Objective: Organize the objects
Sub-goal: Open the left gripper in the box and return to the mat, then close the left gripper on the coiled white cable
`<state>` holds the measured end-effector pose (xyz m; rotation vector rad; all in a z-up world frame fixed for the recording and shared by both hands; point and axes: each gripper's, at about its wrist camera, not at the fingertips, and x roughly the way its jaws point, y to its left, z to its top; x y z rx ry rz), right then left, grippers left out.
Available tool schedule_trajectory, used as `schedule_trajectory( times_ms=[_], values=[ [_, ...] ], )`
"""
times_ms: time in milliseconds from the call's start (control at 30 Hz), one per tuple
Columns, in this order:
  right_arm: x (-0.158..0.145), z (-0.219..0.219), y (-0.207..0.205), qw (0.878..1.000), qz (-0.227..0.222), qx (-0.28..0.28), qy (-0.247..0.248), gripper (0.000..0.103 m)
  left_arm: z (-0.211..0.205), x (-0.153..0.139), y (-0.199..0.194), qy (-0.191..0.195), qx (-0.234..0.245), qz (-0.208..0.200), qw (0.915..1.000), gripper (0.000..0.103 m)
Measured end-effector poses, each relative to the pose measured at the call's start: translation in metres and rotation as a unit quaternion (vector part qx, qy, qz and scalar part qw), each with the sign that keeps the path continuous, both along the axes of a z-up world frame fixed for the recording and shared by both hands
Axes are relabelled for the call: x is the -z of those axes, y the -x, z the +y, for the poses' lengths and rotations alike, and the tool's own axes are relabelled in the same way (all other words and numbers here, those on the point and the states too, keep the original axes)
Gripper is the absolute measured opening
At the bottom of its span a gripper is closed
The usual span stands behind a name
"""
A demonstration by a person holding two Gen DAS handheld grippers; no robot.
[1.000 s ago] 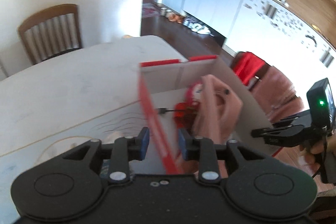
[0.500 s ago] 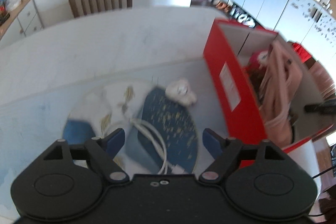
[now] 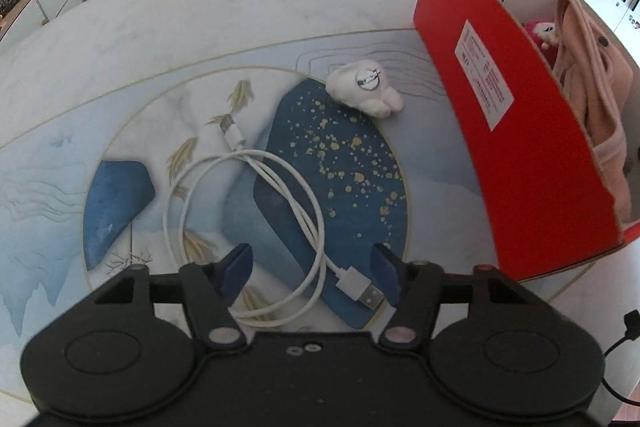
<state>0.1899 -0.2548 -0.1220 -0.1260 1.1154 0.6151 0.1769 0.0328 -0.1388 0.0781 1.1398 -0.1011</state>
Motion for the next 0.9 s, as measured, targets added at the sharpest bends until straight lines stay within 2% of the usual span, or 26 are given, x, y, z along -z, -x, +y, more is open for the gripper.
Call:
schedule_trajectory(
  times_ms=[100, 200, 233, 333, 600, 900],
  values=[
    [0.000, 0.000, 0.000, 1.000, 0.000, 0.000, 0.000, 0.007, -0.001, 0.006, -0.001, 0.001, -0.003, 0.006, 1.0000, 0.049],
    [0.000, 0.000, 0.000, 1.000, 0.000, -0.001, 0.000, 0.007, -0.002, 0.007, -0.002, 0.002, -0.003, 0.004, 1.0000, 0.042],
    [0.000, 0.000, 0.000, 1.000, 0.000, 0.000, 0.000, 0.007, -0.003, 0.006, -0.002, 0.004, -0.001, 0.003, 1.0000, 0.036],
    [0.000, 0.000, 0.000, 1.000, 0.000, -0.001, 0.000, 0.007, -0.001, 0.004, -0.003, 0.011, -0.003, 0.002, 0.9999, 0.009],
    [-0.001, 0.000, 0.000, 1.000, 0.000, -0.001, -0.001, 0.007, 0.010, -0.007, -0.003, 0.044, -0.022, -0.005, 0.9988, 0.004],
    [-0.001, 0.000, 0.000, 1.000, 0.000, -0.003, -0.001, 0.007, 0.030, -0.078, 0.004, 0.146, -0.045, -0.059, 0.9864, 0.001]
  ],
)
